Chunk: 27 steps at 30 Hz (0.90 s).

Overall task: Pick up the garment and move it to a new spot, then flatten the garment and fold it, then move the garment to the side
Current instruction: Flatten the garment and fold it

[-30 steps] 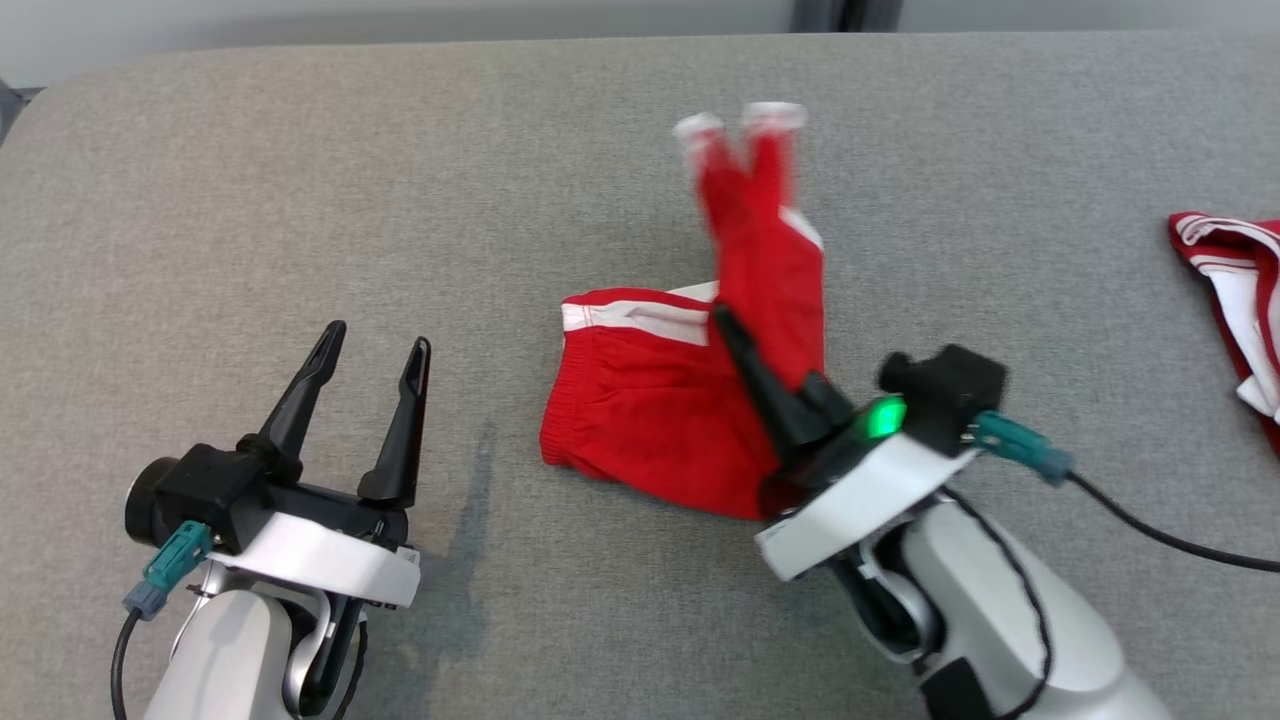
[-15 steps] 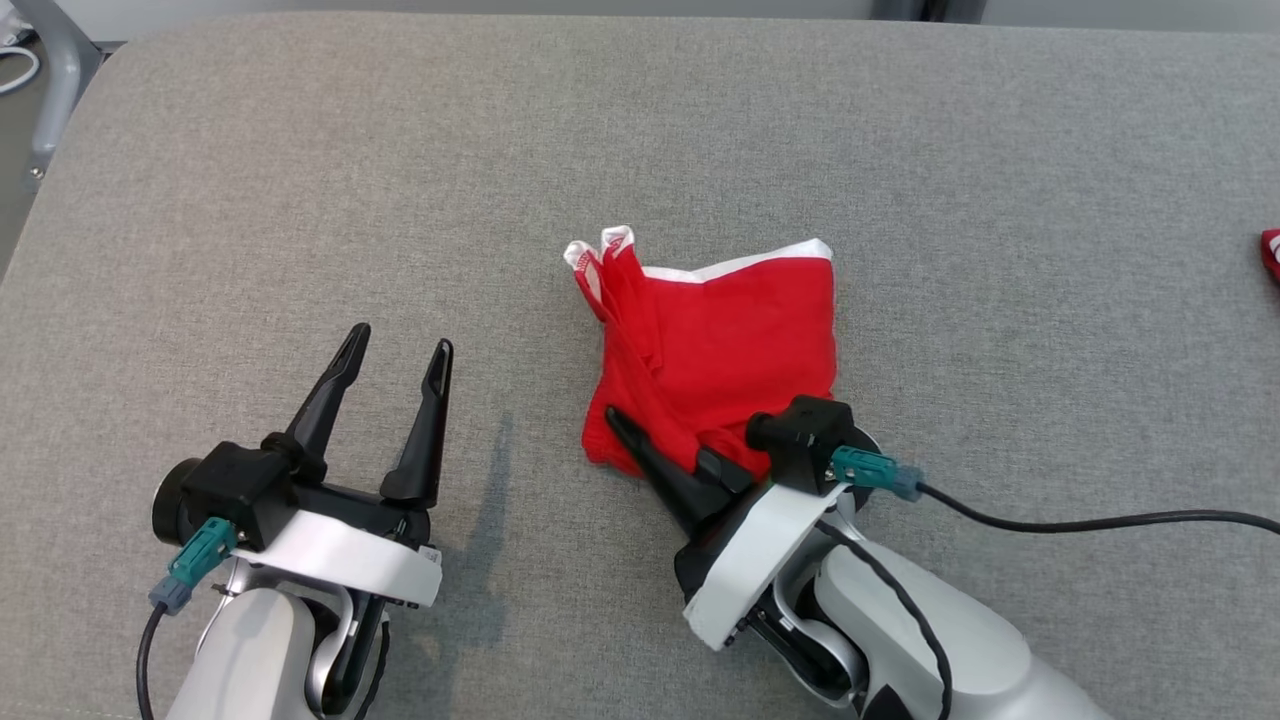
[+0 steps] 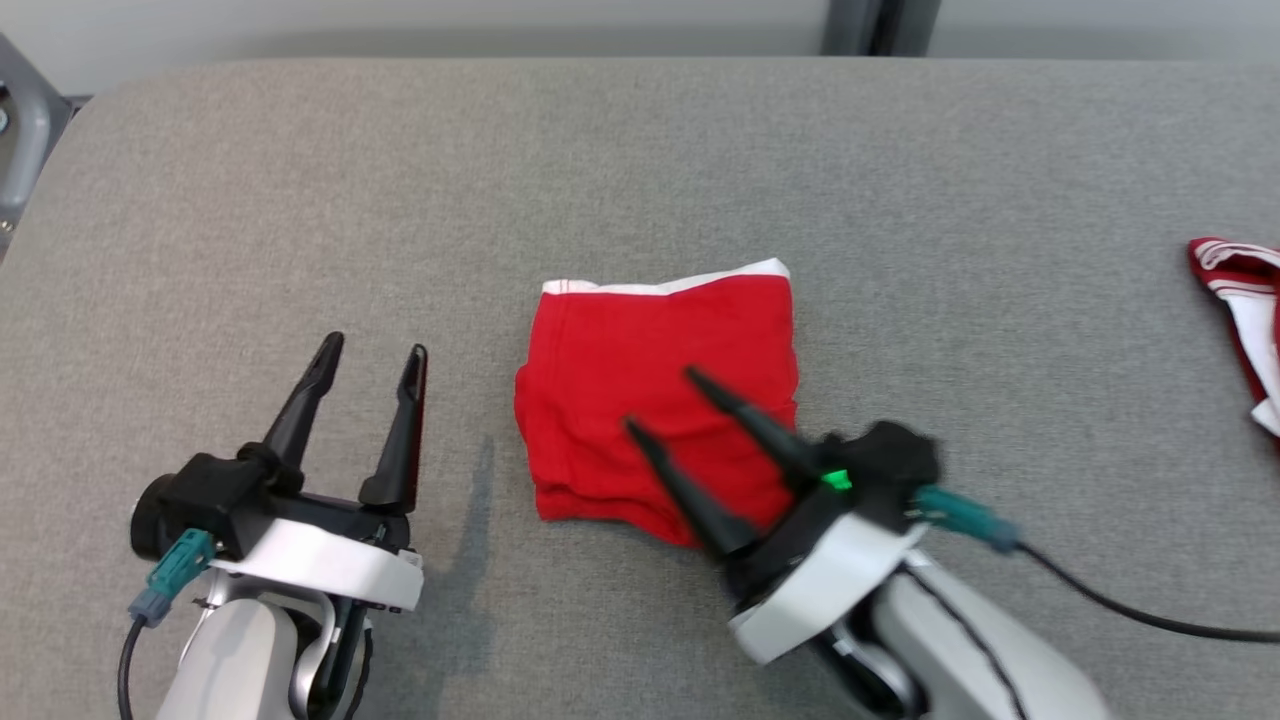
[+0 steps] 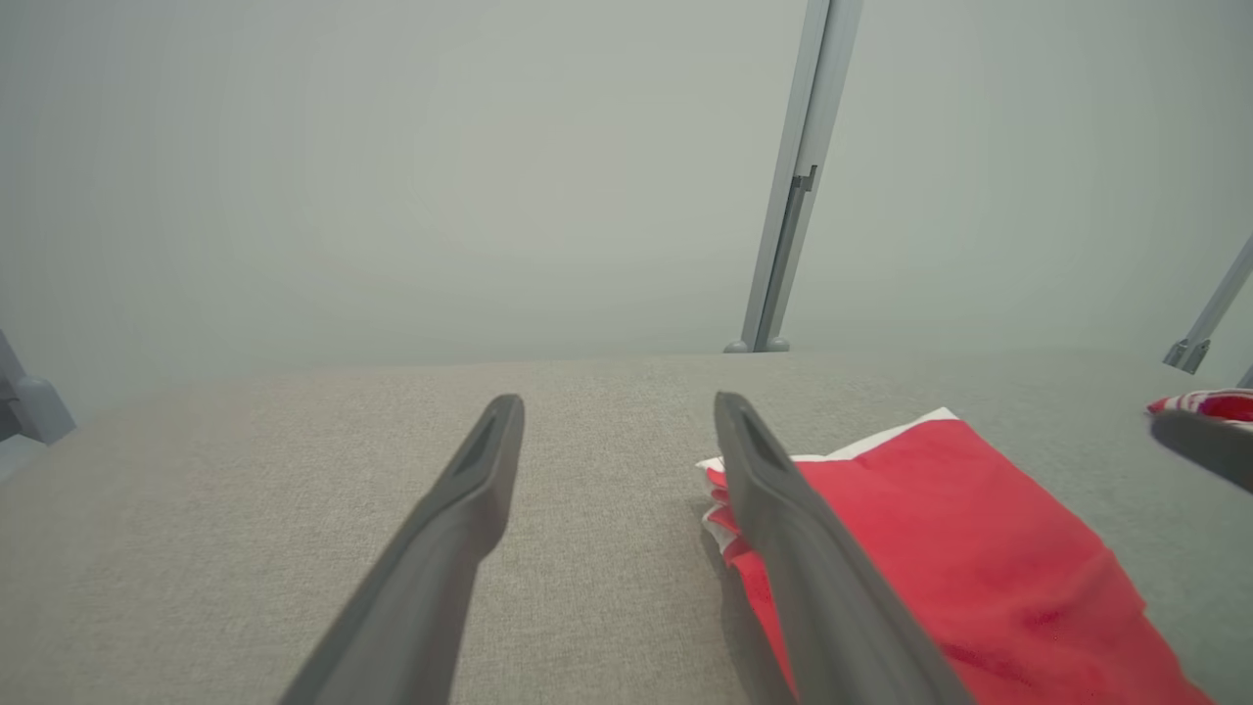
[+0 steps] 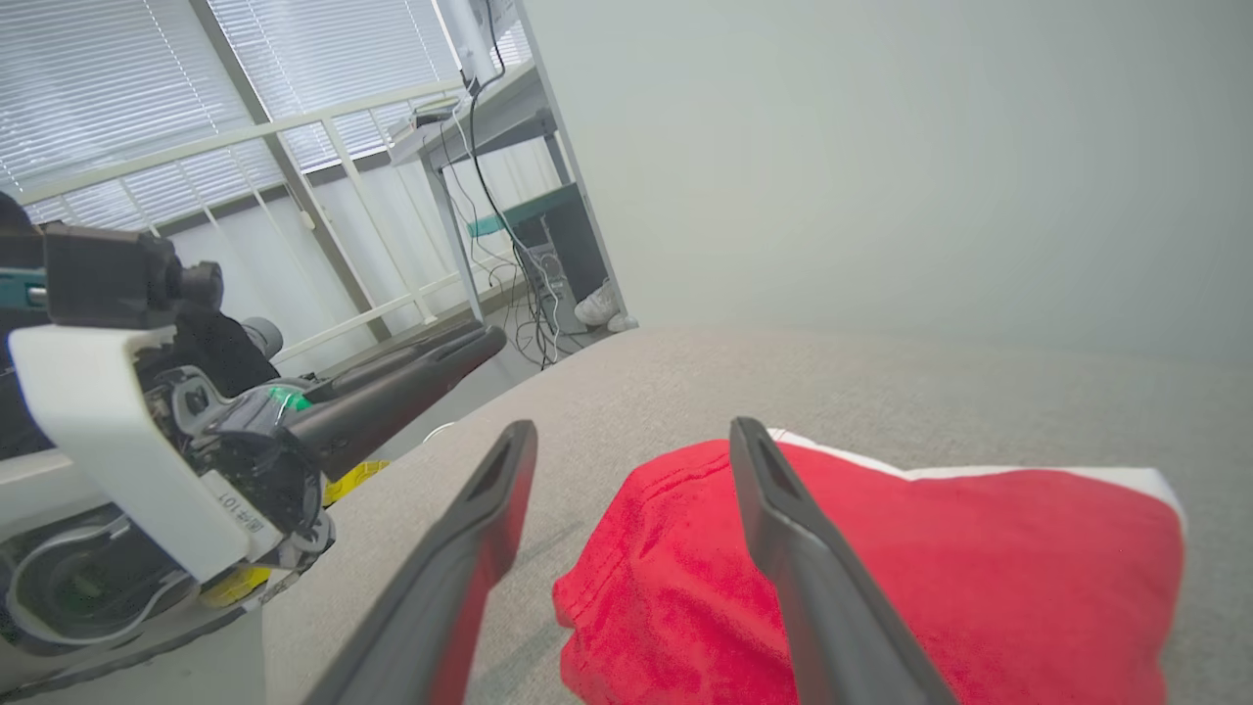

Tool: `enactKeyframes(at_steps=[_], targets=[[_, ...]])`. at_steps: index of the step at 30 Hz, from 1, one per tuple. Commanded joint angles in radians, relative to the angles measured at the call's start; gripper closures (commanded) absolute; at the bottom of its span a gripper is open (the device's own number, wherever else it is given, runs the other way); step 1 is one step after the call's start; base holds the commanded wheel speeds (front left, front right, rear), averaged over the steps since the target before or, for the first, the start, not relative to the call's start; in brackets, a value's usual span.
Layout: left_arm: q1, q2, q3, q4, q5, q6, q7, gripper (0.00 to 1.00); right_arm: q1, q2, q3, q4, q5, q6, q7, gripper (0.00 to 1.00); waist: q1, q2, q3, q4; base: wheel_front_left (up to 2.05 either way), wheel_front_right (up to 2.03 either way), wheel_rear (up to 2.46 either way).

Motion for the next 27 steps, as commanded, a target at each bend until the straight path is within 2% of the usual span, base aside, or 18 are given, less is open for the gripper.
enactKeyframes(at_steps=[1, 8, 13, 18, 27], targets=[[0.006, 0.005, 0.009, -0.002, 0.004, 0.009, -0.004, 0.0, 0.025, -0.017, -0.039, -0.02, -0.017, 0.0, -0.005, 0.0, 0.0, 0.0, -0.016, -0.013, 0.0, 0.0, 0.0], [0.035, 0.023, 0.046, -0.013, 0.009, 0.027, -0.004, 0.0, 0.159, -0.056, -0.376, -0.114, -0.119, 0.0, -0.003, 0.0, 0.0, 0.0, -0.072, -0.047, 0.0, 0.0, 0.0], [0.056, 0.034, 0.059, -0.023, 0.012, 0.034, -0.004, 0.0, 0.227, -0.091, -0.588, -0.083, -0.166, 0.0, -0.003, 0.0, 0.0, 0.0, -0.11, -0.054, 0.0, 0.0, 0.0], [0.083, 0.051, 0.065, -0.03, 0.011, 0.036, -0.003, 0.0, 0.269, -0.116, -0.651, -0.058, -0.177, 0.0, 0.01, 0.0, 0.0, 0.0, -0.143, -0.057, 0.0, 0.0, 0.0], [0.155, 0.07, 0.053, -0.041, 0.004, 0.038, 0.024, 0.0, 0.382, -0.108, -0.696, -0.095, -0.184, 0.0, 0.056, 0.0, 0.0, 0.0, -0.216, -0.05, 0.0, 0.0, 0.0]])
